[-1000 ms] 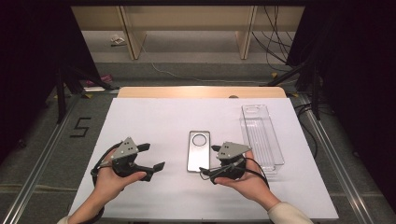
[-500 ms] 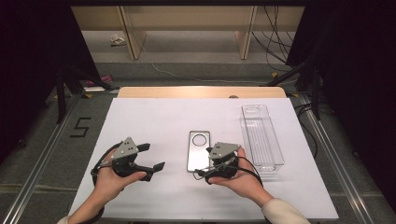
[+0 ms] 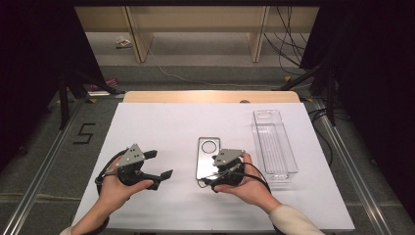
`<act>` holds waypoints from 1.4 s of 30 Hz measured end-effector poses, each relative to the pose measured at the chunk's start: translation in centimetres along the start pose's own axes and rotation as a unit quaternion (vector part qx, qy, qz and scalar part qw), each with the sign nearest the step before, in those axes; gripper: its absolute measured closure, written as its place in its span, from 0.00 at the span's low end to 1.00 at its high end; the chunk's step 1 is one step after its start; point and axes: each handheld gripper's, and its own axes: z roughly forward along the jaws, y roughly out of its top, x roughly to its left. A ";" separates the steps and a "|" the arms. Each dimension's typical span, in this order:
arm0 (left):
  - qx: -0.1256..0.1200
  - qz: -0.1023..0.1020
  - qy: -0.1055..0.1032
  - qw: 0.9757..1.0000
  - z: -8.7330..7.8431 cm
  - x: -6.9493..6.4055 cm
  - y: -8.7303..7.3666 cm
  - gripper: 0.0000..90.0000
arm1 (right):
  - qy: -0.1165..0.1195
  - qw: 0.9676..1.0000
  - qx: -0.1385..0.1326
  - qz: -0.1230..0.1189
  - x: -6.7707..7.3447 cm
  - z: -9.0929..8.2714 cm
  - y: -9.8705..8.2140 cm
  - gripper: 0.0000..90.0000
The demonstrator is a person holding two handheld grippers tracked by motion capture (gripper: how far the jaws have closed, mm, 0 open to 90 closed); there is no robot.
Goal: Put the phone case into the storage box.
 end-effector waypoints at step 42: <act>0.000 -0.002 -0.001 1.000 0.0 0.1 0.0 0.11 | 0.001 0.952 0.244 -0.187 0.5 3.9 3.1 0.37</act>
